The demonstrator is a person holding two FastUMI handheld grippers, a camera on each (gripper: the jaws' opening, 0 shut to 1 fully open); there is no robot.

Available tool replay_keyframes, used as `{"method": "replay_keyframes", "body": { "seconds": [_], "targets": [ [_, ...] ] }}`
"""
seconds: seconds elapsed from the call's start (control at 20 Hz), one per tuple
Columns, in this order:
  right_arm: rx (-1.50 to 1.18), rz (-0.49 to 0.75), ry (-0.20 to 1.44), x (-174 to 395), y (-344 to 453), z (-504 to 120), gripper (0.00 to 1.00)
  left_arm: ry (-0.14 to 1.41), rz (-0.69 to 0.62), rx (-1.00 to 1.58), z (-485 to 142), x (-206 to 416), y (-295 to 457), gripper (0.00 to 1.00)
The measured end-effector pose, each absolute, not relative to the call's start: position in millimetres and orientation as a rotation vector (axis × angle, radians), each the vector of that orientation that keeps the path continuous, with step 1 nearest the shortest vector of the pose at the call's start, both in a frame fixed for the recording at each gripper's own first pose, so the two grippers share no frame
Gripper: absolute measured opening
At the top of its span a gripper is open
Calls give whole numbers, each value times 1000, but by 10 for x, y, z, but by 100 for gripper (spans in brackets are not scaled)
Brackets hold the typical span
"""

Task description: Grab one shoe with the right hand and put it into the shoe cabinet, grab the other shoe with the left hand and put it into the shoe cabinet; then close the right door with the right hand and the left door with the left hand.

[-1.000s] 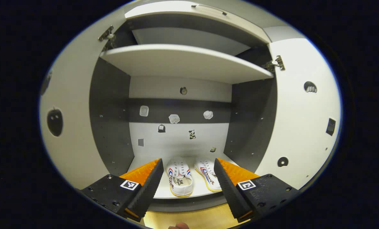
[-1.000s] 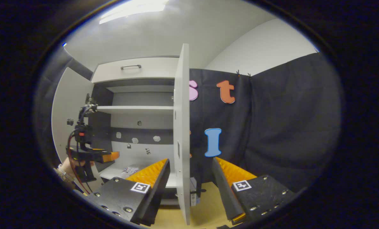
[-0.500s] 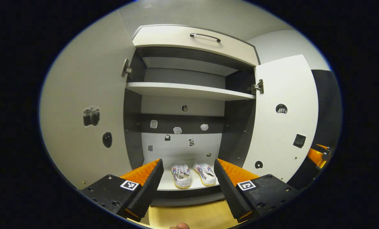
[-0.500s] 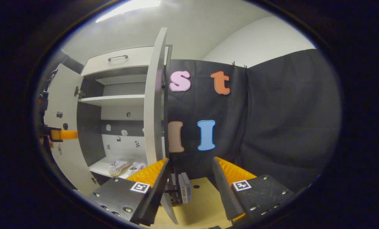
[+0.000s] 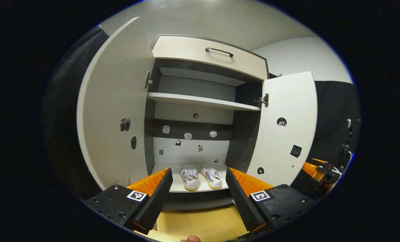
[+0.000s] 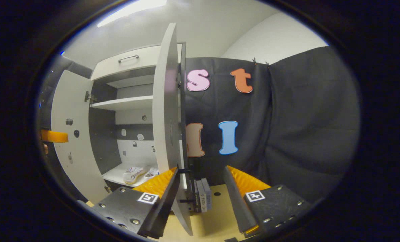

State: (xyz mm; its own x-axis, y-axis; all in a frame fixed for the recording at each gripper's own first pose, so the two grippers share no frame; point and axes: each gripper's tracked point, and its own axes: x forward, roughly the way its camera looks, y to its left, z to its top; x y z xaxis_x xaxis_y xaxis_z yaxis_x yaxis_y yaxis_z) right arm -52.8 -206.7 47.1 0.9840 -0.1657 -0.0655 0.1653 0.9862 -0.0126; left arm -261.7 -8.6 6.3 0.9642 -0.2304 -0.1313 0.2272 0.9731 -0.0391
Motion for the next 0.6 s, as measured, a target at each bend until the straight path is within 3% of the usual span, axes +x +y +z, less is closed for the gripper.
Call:
{"method": "replay_keyframes", "body": {
  "seconds": [0.3, 0.35, 0.45, 0.6],
  "targets": [
    [10, -101, 73, -489, -1791, 455, 79, 70, -162, -28, 407, -3080, 261, 96],
    [9, -85, 74, -475, -1719, 456, 75, 60, -142, -28, 439, -3129, 345, 96],
    [5, -50, 78, -441, -1568, 445, 82, 45, -96, -30, 478, -3205, 531, 93],
    [10, 3, 84, -368, -1326, 423, 79, 33, -26, -34, 525, -3302, 840, 96]
  ]
}}
